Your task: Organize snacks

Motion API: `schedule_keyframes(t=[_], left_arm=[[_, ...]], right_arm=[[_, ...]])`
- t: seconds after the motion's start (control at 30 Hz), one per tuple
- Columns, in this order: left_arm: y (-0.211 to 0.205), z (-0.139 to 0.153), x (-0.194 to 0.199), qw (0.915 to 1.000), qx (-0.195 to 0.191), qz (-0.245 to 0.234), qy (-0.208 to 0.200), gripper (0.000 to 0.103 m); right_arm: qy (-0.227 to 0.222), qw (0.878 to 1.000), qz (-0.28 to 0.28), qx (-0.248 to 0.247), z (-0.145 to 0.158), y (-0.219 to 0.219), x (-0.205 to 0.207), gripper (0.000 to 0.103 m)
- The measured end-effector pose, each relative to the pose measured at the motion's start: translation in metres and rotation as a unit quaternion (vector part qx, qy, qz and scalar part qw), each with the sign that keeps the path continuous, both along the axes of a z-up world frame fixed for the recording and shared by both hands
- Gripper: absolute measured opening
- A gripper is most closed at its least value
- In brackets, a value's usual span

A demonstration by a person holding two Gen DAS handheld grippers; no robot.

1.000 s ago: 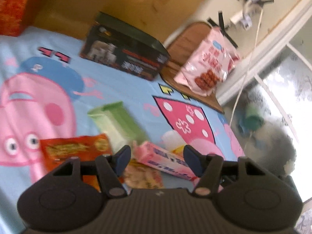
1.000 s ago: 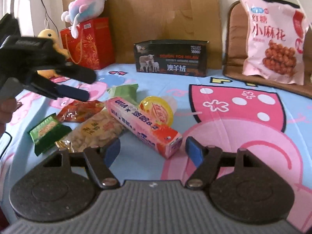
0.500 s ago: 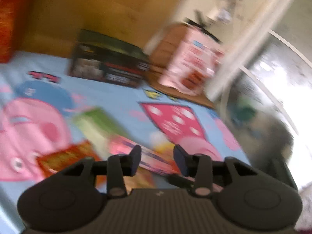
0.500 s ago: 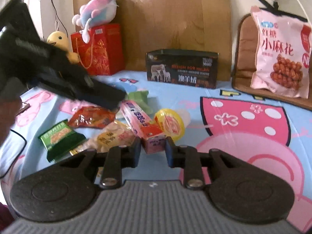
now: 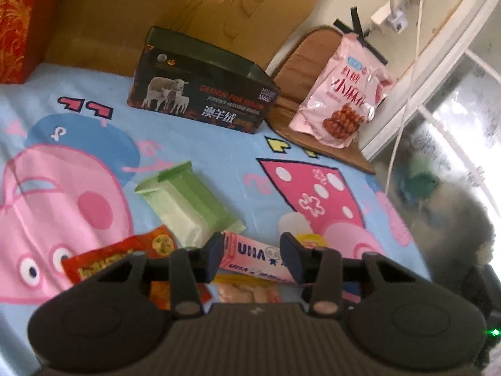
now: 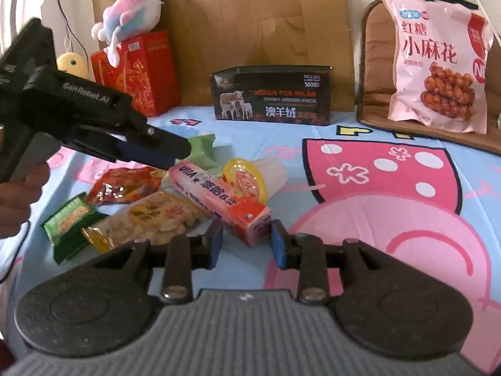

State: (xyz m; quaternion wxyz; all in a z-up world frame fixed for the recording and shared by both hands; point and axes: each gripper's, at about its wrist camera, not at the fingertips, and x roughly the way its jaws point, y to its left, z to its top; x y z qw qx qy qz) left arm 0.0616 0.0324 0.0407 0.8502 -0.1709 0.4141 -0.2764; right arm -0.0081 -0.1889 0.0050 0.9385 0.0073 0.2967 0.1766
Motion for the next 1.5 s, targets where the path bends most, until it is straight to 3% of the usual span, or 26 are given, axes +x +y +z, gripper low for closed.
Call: schedule_keyframes(t=[0.1, 0.23, 0.5, 0.73, 0.93, 1.07, 1.17, 1.27, 1.3, 1.33, 1.5], left_arm=[[0.019, 0.02, -0.006, 0.9994, -0.03, 0.008, -0.014, 0.04], [0.032, 0.043, 0.002, 0.9977, -0.057, 0.017, -0.032, 0.04], [0.023, 0.059, 0.056, 0.9972, -0.048, 0.039, -0.043, 0.042], [0.013, 0.075, 0.13, 0.9943, -0.051, 0.066, -0.066, 0.042], [0.001, 0.058, 0.19, 0.9941, -0.03, 0.088, -0.056, 0.048], [0.016, 0.052, 0.2, 0.9923, -0.039, 0.105, -0.054, 0.049], [0.038, 0.052, 0.176, 0.9919, -0.054, 0.097, -0.062, 0.055], [0.047, 0.042, 0.15, 0.9964, -0.029, 0.065, -0.046, 0.055], [0.047, 0.035, 0.142, 0.998, -0.018, 0.05, -0.035, 0.055], [0.046, 0.027, 0.136, 0.9992, -0.009, 0.032, -0.021, 0.055], [0.036, -0.009, 0.112, 0.9991, 0.011, -0.021, 0.035, 0.055]], right_arm=[[0.008, 0.999, 0.02, 0.035, 0.012, -0.005, -0.002, 0.036], [-0.02, 0.997, 0.039, 0.06, 0.035, -0.003, -0.002, 0.035], [-0.072, 0.996, 0.009, 0.046, 0.061, 0.003, 0.052, 0.034], [-0.098, 0.995, 0.006, 0.021, 0.079, -0.001, 0.125, 0.035], [-0.074, 0.997, -0.004, 0.031, 0.075, -0.004, 0.208, 0.045], [-0.039, 0.998, -0.011, 0.045, 0.058, -0.009, 0.237, 0.051], [-0.043, 0.996, -0.018, 0.078, 0.059, -0.022, 0.219, 0.052], [-0.02, 0.994, 0.032, 0.106, 0.058, -0.032, 0.187, 0.053], [0.001, 0.992, 0.062, 0.107, 0.055, -0.03, 0.176, 0.06], [0.022, 0.99, 0.092, 0.103, 0.052, -0.026, 0.165, 0.067], [0.059, 0.978, 0.201, 0.01, 0.035, 0.016, 0.102, 0.068]])
